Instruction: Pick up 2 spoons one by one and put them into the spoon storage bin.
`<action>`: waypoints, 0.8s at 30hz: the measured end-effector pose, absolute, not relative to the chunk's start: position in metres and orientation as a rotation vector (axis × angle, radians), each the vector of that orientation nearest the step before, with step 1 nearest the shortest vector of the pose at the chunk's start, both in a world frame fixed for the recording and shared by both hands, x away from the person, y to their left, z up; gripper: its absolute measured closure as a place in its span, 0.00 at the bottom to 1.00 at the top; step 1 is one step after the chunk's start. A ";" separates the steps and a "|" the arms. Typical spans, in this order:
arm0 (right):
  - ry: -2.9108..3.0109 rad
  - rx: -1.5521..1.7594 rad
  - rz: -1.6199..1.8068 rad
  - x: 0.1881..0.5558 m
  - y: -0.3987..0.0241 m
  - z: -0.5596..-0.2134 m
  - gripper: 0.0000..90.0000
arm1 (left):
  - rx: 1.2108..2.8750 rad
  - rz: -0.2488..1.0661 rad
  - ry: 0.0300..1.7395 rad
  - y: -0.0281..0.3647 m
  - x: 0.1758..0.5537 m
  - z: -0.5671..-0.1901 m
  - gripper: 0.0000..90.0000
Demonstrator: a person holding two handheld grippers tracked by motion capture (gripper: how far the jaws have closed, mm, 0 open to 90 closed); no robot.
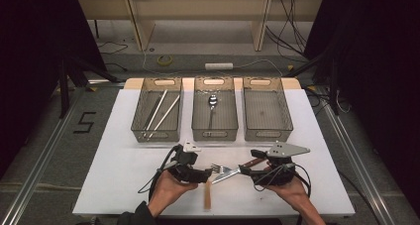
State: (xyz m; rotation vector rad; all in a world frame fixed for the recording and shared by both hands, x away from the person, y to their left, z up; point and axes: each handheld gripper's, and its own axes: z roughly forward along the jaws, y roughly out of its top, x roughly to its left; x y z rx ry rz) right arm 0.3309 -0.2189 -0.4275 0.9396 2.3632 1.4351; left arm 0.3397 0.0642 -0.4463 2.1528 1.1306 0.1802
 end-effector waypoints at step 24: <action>2.368 0.934 1.429 0.330 -0.219 -0.428 0.33 | 2.318 0.163 1.077 0.042 0.330 -0.475 0.49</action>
